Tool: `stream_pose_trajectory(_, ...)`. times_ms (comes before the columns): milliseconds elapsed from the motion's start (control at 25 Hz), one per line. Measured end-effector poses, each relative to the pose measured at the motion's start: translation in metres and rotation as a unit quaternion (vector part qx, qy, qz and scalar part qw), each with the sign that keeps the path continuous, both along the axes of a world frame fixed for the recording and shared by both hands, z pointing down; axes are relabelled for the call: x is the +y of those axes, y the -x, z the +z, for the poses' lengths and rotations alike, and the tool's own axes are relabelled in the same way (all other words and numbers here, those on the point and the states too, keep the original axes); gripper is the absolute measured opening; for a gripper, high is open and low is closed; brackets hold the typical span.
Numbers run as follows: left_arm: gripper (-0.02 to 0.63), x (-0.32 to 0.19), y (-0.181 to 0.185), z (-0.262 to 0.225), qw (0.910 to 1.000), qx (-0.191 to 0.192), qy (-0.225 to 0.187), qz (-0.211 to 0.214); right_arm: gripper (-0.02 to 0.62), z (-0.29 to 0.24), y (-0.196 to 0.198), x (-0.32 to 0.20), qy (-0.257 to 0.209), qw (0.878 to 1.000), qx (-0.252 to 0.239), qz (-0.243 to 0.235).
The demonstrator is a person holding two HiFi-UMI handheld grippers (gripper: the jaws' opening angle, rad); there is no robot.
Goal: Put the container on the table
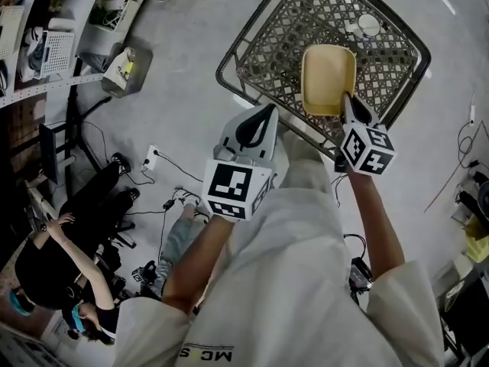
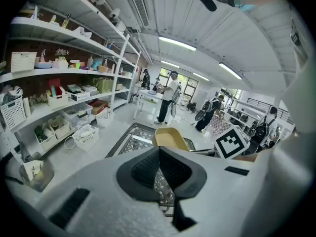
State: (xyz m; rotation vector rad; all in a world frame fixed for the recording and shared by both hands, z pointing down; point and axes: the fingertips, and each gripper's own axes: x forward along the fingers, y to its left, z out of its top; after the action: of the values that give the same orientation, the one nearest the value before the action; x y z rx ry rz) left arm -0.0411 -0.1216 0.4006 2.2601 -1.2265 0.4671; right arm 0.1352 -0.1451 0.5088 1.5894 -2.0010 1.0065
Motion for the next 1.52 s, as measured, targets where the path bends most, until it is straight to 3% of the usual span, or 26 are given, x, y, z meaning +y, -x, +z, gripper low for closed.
stream_pose_trajectory(480,0.023,0.0,0.0,0.037,0.9995,-0.01,0.028,-0.01,0.029,0.081,-0.002,-0.009,0.046,0.999,0.019,-0.012)
stream_pose_trajectory(920,0.023,0.011,-0.014,0.064,0.9991,-0.022,0.034,-0.015,0.029,0.15,-0.003,0.0,0.11,0.994,0.006,-0.006)
stream_pose_trajectory(1520,0.023,0.024,-0.017,0.067,0.9987,-0.029,0.036,-0.023,0.039,0.181,-0.009,-0.004,0.131,0.991,0.03,-0.006)
